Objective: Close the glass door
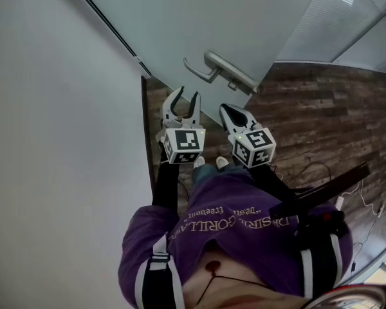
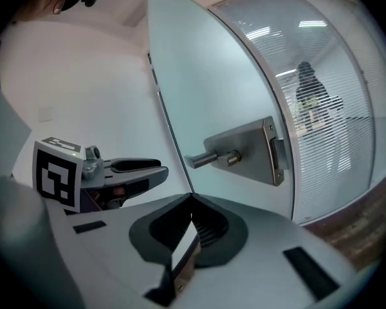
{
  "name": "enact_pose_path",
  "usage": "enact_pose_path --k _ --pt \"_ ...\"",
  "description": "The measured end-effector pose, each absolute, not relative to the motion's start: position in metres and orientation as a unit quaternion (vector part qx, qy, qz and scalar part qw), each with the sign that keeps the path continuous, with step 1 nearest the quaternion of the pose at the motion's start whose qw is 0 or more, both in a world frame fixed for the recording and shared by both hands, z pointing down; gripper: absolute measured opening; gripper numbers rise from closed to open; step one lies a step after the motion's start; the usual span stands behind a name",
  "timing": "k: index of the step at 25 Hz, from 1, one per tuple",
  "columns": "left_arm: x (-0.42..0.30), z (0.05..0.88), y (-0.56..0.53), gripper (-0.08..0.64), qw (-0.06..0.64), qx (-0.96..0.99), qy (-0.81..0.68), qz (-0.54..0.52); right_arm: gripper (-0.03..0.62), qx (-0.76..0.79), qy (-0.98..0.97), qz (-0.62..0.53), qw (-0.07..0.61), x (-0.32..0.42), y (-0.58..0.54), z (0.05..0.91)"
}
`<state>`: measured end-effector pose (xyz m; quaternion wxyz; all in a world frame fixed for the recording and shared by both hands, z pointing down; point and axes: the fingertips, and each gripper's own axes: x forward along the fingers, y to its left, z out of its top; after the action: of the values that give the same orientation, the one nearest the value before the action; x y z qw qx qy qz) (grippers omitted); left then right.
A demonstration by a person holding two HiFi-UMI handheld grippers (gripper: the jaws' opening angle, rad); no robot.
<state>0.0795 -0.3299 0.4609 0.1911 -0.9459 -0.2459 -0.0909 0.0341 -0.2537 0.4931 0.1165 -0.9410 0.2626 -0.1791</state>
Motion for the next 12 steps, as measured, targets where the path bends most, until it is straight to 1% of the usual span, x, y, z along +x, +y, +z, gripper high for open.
enact_pose_path --k 4,8,10,12 --pt "0.106 0.459 -0.323 0.130 0.280 -0.908 -0.300 -0.084 -0.003 -0.953 0.219 -0.167 0.128 0.040 -0.252 0.486" --pt "0.127 0.474 -0.320 0.143 0.440 -0.832 -0.331 -0.062 -0.003 -0.961 0.170 -0.165 0.139 0.039 -0.248 0.485" --pt "0.133 0.478 -0.320 0.143 0.499 -0.797 -0.337 -0.047 -0.003 -0.964 0.146 -0.168 0.144 0.034 -0.244 0.487" --pt "0.136 0.481 -0.320 0.143 0.542 -0.769 -0.337 -0.030 -0.003 -0.967 0.124 -0.167 0.149 0.031 -0.239 0.487"
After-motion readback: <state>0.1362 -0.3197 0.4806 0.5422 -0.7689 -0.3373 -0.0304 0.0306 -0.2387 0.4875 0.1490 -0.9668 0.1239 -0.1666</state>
